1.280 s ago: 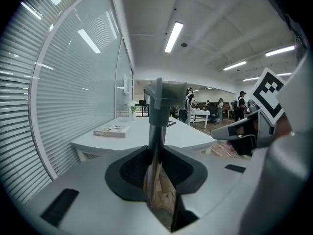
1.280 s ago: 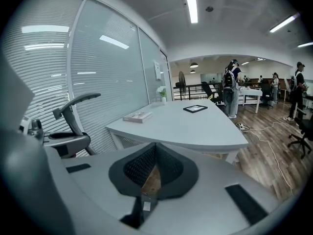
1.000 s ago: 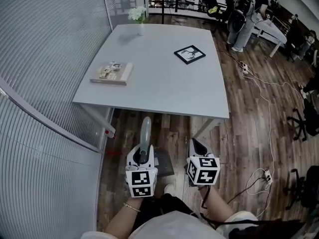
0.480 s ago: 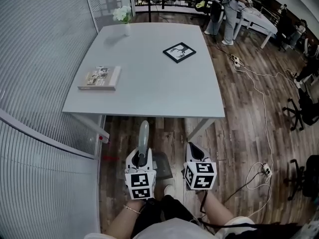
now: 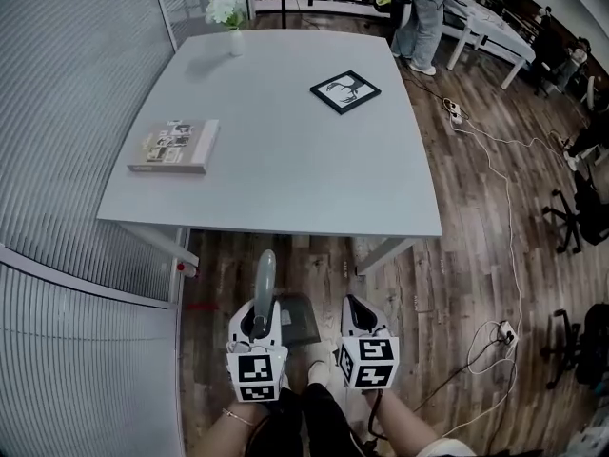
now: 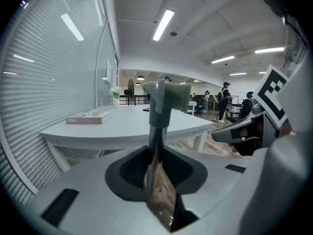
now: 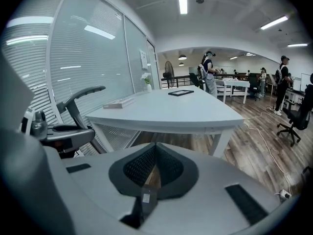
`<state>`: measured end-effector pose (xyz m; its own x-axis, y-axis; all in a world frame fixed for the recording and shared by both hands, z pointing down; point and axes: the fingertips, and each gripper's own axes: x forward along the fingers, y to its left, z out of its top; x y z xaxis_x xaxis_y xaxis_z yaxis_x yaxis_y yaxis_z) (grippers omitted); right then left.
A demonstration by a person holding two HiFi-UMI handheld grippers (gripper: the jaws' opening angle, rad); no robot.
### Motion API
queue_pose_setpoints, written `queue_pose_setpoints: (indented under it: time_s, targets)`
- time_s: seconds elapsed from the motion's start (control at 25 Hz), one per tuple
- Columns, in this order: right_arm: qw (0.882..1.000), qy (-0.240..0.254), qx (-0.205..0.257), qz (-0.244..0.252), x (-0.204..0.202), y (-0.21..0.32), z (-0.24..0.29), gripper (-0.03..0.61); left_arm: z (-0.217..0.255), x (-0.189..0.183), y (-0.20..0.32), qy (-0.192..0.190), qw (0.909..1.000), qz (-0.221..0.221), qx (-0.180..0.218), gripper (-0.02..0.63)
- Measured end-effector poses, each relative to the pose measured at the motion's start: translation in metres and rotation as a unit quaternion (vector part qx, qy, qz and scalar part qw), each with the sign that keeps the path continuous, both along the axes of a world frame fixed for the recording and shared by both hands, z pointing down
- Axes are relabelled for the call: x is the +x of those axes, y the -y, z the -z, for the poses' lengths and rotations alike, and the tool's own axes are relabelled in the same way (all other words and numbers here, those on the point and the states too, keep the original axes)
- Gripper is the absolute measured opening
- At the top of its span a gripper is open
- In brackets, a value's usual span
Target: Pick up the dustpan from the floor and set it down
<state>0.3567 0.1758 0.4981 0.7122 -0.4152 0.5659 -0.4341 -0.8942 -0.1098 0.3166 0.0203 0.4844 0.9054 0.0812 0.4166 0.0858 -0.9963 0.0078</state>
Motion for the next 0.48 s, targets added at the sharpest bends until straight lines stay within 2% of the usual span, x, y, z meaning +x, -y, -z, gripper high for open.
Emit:
queue_pose_setpoints:
  time_s: [0.48]
  targets:
    - [0.999,0.022,-0.034,0.011,0.007,0.004,-0.082,0.032,-0.083,0.019,0.009,0.022,0.9997,0.006,0.011,0.097]
